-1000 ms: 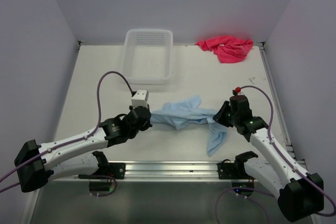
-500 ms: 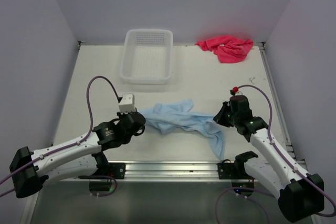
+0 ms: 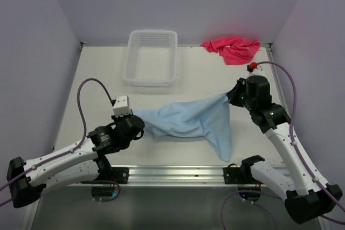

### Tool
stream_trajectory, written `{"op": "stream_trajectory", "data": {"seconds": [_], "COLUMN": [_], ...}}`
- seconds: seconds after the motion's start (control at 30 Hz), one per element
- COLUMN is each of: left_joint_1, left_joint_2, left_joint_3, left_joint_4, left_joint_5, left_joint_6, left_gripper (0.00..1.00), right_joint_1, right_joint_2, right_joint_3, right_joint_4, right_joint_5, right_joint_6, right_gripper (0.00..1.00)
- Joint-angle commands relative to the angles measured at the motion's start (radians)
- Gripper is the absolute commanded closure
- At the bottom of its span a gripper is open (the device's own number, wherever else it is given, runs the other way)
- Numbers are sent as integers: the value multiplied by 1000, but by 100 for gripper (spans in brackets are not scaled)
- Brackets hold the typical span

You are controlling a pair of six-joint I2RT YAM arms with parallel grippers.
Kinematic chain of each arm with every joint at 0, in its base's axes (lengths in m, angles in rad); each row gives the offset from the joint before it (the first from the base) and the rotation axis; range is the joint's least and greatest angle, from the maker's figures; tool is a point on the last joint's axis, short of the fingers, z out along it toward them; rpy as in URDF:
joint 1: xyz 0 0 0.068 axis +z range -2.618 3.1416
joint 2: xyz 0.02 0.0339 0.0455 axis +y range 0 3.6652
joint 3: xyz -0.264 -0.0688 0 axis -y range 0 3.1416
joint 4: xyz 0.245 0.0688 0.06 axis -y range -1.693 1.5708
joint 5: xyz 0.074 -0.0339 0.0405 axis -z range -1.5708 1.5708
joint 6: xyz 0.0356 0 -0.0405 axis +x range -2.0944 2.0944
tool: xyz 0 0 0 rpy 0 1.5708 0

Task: Roll the towels
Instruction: Flatten the towel

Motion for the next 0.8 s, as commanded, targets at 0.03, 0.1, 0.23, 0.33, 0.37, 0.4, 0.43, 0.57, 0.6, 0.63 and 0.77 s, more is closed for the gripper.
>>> {"op": "stream_trajectory", "data": {"seconds": [0.03, 0.1, 0.23, 0.33, 0.37, 0.4, 0.43, 0.57, 0.6, 0.63, 0.77], "left_joint_1": [4, 3, 4, 4, 4, 4, 4, 4, 4, 4, 4], "left_joint_2": [-36, -52, -69, -64, -57, -55, -53, -44, -44, -49, -75], "left_joint_3": [57, 59, 60, 56, 54, 46, 42, 2, -6, -13, -70], "left_joint_4": [-41, -50, -67, -68, -65, -62, -58, -3, 14, 37, 171], "left_joint_5": [-112, -115, -115, -100, -92, -83, -62, 16, 39, 110, 288], "left_joint_6": [-20, -22, -39, -39, -40, -40, -42, -40, -34, 8, 61], "left_gripper": [100, 100, 100, 98, 97, 95, 95, 96, 93, 88, 48], "right_joint_1": [-2, -2, -2, -2, -2, -2, -2, -4, -5, -8, -17], "right_joint_2": [49, 57, 66, 74, 80, 82, 85, 103, 115, 118, 137], "right_joint_3": [109, 118, 135, 134, 134, 132, 131, 127, 129, 129, 117], "right_joint_4": [-44, -47, -65, -71, -73, -76, -76, -74, -79, -82, -82], "right_joint_5": [75, 84, 136, 165, 174, 179, 182, 202, 211, 216, 228], "right_joint_6": [-65, -71, -82, -91, -93, -95, -95, -96, -98, -99, -93], "right_gripper": [100, 100, 100, 100, 100, 100, 100, 100, 100, 100, 100]}}
